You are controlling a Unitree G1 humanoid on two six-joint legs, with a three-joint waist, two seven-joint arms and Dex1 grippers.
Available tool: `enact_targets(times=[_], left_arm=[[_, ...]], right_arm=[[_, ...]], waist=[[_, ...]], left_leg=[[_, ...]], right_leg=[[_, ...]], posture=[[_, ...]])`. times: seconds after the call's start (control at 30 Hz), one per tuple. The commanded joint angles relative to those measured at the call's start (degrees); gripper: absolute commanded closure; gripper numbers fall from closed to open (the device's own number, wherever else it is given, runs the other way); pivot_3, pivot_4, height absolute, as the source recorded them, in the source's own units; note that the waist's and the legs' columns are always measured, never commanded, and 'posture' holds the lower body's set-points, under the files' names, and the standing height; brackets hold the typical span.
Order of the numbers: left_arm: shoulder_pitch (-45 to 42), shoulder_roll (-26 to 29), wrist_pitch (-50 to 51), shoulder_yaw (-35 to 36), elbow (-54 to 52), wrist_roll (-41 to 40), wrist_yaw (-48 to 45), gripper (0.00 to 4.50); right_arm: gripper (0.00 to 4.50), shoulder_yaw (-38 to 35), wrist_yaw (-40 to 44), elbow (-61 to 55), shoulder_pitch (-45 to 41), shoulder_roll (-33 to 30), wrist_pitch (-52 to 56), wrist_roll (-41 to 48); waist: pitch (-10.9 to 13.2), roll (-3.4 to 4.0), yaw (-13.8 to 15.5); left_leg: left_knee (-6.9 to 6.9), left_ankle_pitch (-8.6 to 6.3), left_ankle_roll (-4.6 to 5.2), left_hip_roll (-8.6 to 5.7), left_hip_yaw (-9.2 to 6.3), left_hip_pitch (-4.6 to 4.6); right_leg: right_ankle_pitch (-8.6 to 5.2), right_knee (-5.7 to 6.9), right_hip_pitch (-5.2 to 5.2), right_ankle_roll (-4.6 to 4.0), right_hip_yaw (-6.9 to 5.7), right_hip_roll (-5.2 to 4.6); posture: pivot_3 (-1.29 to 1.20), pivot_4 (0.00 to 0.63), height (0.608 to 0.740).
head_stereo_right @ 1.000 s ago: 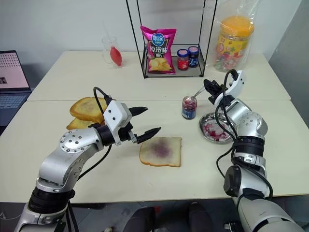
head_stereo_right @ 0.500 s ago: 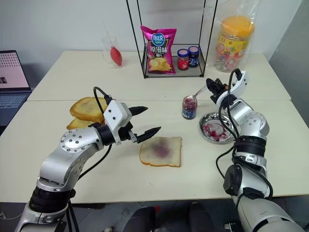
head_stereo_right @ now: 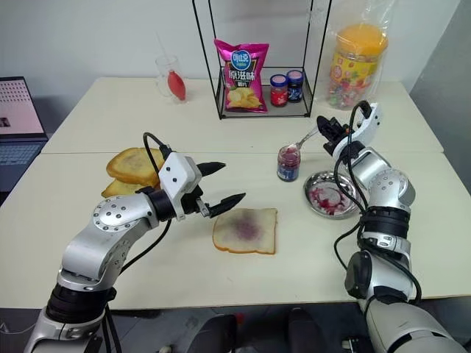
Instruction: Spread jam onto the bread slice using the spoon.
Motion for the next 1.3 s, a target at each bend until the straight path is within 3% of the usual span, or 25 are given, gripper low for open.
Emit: enact_targets(times=[0.03, 0.23, 0.53, 0.73, 0.93, 1.3], left_arm=[[-0.84, -0.09, -1.08, 0.35, -1.42, 0.23, 0.01, 0.13], [-0.46, 0.21, -1.54, 0.45, -1.15, 0.53, -0.35, 0.13], [-0.32, 0.51, -1.99, 0.20, -0.85, 1.03, -0.77, 0.13], [-0.41, 0.44, -1.88, 0.28, -0.86, 1.19, -0.87, 0.13], [-0.40, 0.23, -1.71, 0.32, -0.90, 1.40, -0.92, 0.13], [-0.88, 0.16, -1.95, 0.17, -0.44, 1.68, -1.00, 0.13]], right_arm=[[4.49, 8.58, 5.43, -6.17, 1.83, -2.85, -6.09, -7.79], [4.49, 19.74, 10.86, -7.81, 4.93, -5.58, -14.34, -18.84], [4.49, 24.53, 13.16, -6.10, 6.07, -3.69, -17.11, -24.45], [4.49, 22.29, 13.02, -5.37, 6.39, -1.48, -12.74, -22.17], [4.49, 15.31, 10.95, -6.27, 5.22, 1.58, -6.54, -16.16], [4.49, 7.98, 7.27, -6.04, 2.34, 2.49, -2.21, -10.81]], waist=[[0.00, 0.00, 0.01], [-0.01, -0.01, 0.02], [-0.01, -0.01, 0.08], [-0.02, -0.03, 0.08], [-0.02, -0.04, 0.06], [-0.02, -0.03, -0.02]], left_leg=[[0.00, 0.00, 0.00, 0.00, 0.00, 0.00], [0.02, 0.00, 0.00, -0.01, -0.01, 0.00], [0.04, 0.00, -0.01, -0.01, -0.03, 0.00], [0.08, 0.01, -0.01, -0.01, -0.04, 0.02], [0.14, 0.02, -0.02, -0.02, -0.07, 0.16], [0.14, 0.04, -0.01, -0.02, -0.05, 0.19]], right_leg=[[0.00, 0.00, 0.00, 0.00, 0.00, 0.00], [0.01, 0.00, 0.00, 0.02, 0.00, -0.01], [0.01, 0.01, 0.00, 0.02, -0.01, -0.02], [0.02, 0.10, 0.00, 0.02, -0.01, -0.01], [0.01, 0.48, 0.00, 0.01, -0.01, 0.00], [0.00, 0.61, -0.04, 0.01, 0.00, 0.01]], posture=[[0.00, 0.150, 0.740], [0.00, 0.150, 0.740], [0.00, 0.150, 0.740], [0.00, 0.150, 0.740], [0.00, 0.150, 0.740], [0.00, 0.150, 0.740]])
